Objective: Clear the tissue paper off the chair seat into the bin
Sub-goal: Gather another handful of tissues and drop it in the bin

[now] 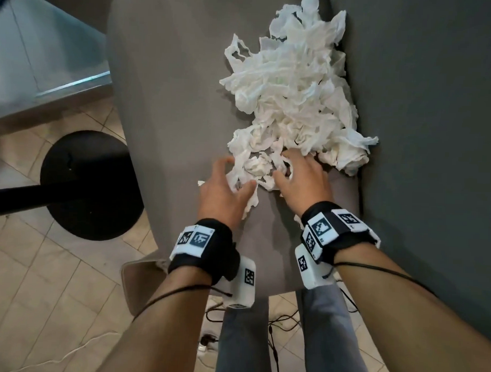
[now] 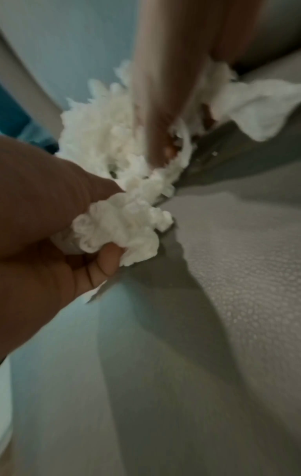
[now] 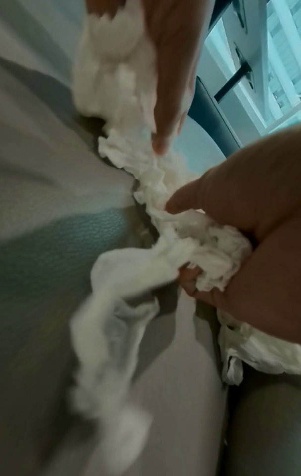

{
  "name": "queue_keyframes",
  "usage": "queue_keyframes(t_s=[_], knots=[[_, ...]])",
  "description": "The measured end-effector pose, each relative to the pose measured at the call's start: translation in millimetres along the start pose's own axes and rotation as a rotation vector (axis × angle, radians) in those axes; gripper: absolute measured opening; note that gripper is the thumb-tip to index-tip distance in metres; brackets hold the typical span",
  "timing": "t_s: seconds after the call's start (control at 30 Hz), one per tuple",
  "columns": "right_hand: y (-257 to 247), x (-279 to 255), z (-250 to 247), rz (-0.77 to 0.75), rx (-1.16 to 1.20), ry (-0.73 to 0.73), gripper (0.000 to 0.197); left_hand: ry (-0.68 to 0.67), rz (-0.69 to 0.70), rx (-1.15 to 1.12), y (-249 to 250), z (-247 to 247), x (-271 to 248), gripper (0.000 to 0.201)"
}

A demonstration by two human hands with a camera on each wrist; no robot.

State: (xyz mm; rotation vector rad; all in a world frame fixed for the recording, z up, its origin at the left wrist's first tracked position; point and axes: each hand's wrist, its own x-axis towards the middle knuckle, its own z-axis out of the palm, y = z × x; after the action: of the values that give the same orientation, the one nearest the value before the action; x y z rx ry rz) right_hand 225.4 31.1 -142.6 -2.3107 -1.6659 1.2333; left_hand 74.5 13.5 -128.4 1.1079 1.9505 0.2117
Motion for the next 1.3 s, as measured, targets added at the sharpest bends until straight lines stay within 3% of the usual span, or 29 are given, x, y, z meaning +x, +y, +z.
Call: queue_keyframes(t_s=[0.1,0.17,0.3,0.4,0.53,0.6,0.83,0.97,1.07,1.17,1.3], knots=[[1,0,-2,0.038,0.020,-0.010,0.030,-0.003,0.000,0.160,1,13,7,0.044],[5,-3,-6,0.052,0.078,-0.012,0.024,0.013,-0.001,0.188,-2,15,5,0.025],[15,-21,-17,0.117,0.208,0.014,0.047,-0.010,0.010,0.212,-12,8,-10,0.017],[20,-32,-25,0.156,0.288,0.076,0.038,0.013,0.029,0.159,-21,-2,-23,0.020],[24,-46,-38,0.138,0.308,0.104,0.017,0.055,-0.066,0.047,-33,-17,-39,0.011],[25,-54,-47,0.113,0.315,0.112,0.011,0.102,-0.083,-0.035,-34,-25,-49,0.016],[18,-82,-79,-0.021,0.180,0.212,0.026,0.218,-0.121,-0.274,-38,-49,-74,0.016],[14,-93,-101,-0.046,0.120,0.340,0.011,0.244,-0.117,-0.304,-32,-55,-83,0.033],[14,-92,-110,-0.051,0.131,0.387,0.012,0.256,-0.125,-0.293,-36,-55,-86,0.024],[17,-78,-105,-0.050,0.155,0.355,0.014,0.236,-0.142,-0.307,-33,-53,-88,0.009],[21,-45,-89,-0.053,0.117,0.229,0.023,0.273,-0.102,-0.255,-29,-44,-92,0.011]])
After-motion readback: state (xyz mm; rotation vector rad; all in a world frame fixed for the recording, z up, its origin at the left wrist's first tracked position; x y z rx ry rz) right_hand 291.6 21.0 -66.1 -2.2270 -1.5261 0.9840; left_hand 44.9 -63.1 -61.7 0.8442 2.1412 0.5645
